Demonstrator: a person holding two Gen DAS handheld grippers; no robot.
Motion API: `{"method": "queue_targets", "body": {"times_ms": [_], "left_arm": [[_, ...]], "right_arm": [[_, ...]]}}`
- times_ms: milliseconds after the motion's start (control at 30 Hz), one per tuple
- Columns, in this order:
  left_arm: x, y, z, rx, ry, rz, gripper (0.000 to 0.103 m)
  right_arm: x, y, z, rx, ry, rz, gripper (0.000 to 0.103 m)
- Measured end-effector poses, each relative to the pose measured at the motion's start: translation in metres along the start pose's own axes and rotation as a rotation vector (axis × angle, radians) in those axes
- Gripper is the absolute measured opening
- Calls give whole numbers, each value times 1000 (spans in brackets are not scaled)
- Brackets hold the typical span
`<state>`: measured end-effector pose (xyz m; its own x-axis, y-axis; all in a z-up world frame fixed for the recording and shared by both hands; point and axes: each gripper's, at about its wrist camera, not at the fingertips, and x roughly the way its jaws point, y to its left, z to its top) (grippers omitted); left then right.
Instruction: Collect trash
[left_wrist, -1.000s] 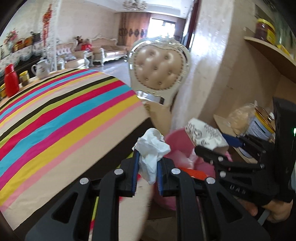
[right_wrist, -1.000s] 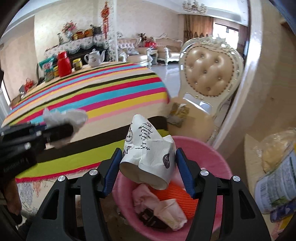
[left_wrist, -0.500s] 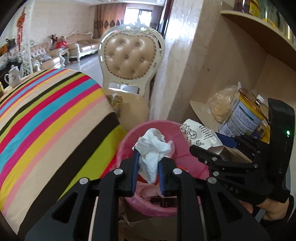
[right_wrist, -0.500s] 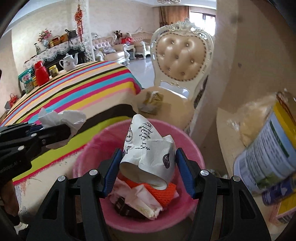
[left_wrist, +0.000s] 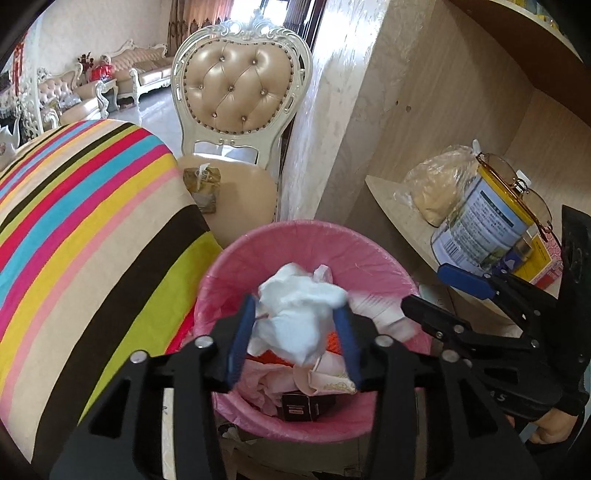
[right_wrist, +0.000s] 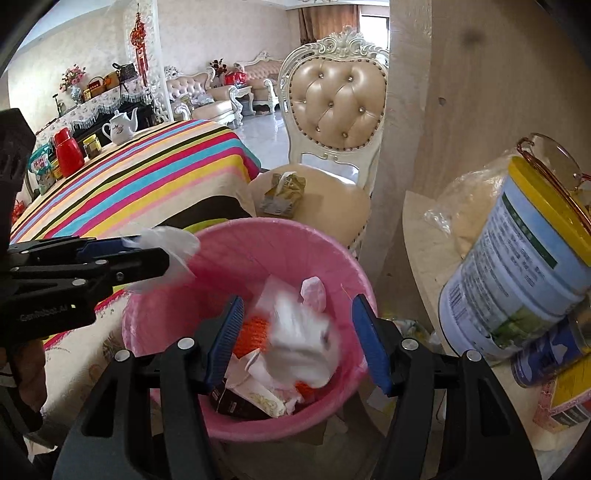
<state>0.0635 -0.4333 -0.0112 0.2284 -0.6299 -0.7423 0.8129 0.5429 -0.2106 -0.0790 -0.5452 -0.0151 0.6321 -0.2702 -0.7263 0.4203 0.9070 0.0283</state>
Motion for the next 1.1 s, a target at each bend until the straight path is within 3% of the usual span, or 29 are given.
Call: {"method": "queue_targets", "body": {"times_ms": [200, 433, 700, 1100], "left_arm": [[-13, 4, -8, -10, 1, -6, 63], [-37, 7, -28, -18, 3, 4, 82], [-47, 4, -34, 15, 30, 18, 91], [-39, -2, -34, 31, 39, 25, 94]], "right_arm": [[-9, 3, -2, -17, -2, 4, 75], [-14, 12, -8, -43, 11, -14, 79], [-22, 15, -13, -50, 22, -25, 84], [-20, 15, -16, -63, 36, -8, 84]]}}
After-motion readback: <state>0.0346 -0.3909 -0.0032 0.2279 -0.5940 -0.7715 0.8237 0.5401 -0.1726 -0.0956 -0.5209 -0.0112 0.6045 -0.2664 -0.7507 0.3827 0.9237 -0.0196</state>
